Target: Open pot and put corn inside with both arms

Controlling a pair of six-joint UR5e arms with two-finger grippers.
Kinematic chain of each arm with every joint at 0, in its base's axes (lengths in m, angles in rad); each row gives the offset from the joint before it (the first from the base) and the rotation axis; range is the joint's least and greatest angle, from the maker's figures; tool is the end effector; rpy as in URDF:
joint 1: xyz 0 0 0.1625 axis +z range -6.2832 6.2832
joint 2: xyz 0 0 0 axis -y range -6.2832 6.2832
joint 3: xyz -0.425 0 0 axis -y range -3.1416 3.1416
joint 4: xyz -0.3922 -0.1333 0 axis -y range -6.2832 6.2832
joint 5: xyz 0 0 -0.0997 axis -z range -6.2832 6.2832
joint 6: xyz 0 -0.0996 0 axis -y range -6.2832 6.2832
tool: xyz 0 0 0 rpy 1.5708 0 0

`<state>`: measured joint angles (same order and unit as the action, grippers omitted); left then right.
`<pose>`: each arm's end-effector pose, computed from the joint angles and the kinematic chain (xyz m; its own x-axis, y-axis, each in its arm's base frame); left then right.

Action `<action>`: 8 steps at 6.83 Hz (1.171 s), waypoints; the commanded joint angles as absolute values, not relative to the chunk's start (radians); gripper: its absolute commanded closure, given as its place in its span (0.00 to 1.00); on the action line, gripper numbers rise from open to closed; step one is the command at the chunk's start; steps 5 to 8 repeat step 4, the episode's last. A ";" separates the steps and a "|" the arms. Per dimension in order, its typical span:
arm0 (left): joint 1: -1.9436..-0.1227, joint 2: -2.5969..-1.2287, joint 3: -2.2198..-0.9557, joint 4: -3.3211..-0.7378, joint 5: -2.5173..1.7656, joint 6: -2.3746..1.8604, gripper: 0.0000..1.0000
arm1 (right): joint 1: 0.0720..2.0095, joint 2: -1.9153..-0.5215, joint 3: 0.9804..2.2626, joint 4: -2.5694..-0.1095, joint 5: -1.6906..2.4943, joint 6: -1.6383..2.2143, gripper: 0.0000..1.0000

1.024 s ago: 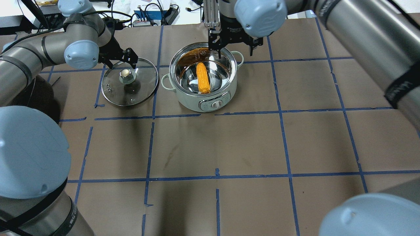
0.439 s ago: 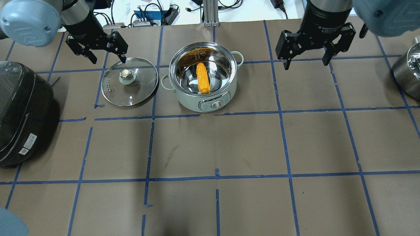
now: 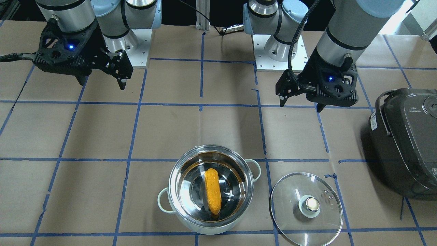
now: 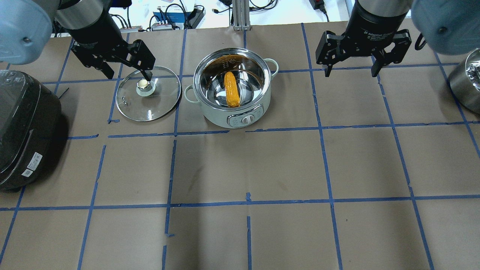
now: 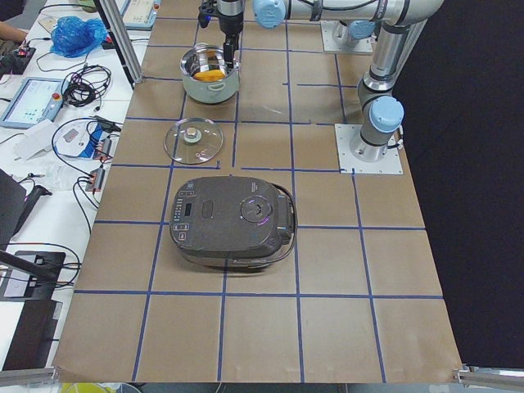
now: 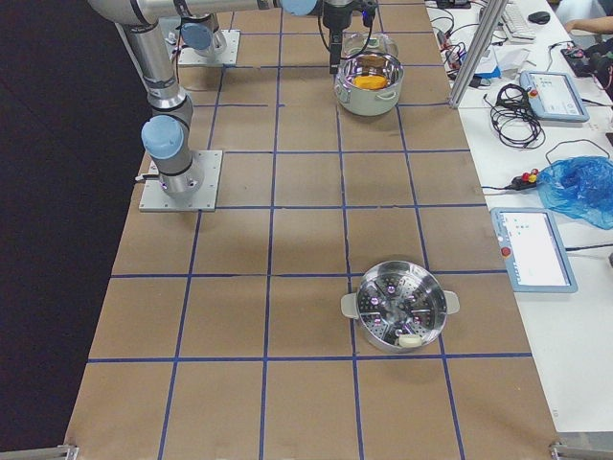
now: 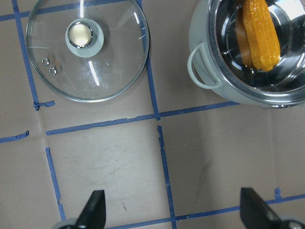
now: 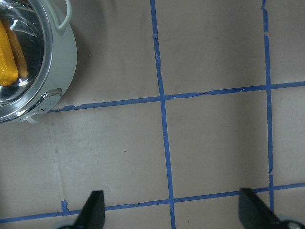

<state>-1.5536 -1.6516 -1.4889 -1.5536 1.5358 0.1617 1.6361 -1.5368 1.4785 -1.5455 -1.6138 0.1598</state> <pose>-0.1277 -0.5303 0.4888 -0.9890 0.1446 0.0316 0.1439 0.9893 -0.0237 0.1620 -0.4994 0.5139 -0.9947 0.0957 0.0372 0.0943 0.9948 -0.0394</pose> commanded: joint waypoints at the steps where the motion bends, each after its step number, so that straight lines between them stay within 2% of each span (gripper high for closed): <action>1: -1.563 -1.631 -1.512 -1.558 1.528 0.161 0.00 | 1.644 -1.540 1.470 -1.562 -1.612 0.173 0.00; 8: -1.563 -1.608 -1.529 -1.559 1.535 0.166 0.00 | 1.644 -1.537 1.471 -1.563 -1.611 0.173 0.00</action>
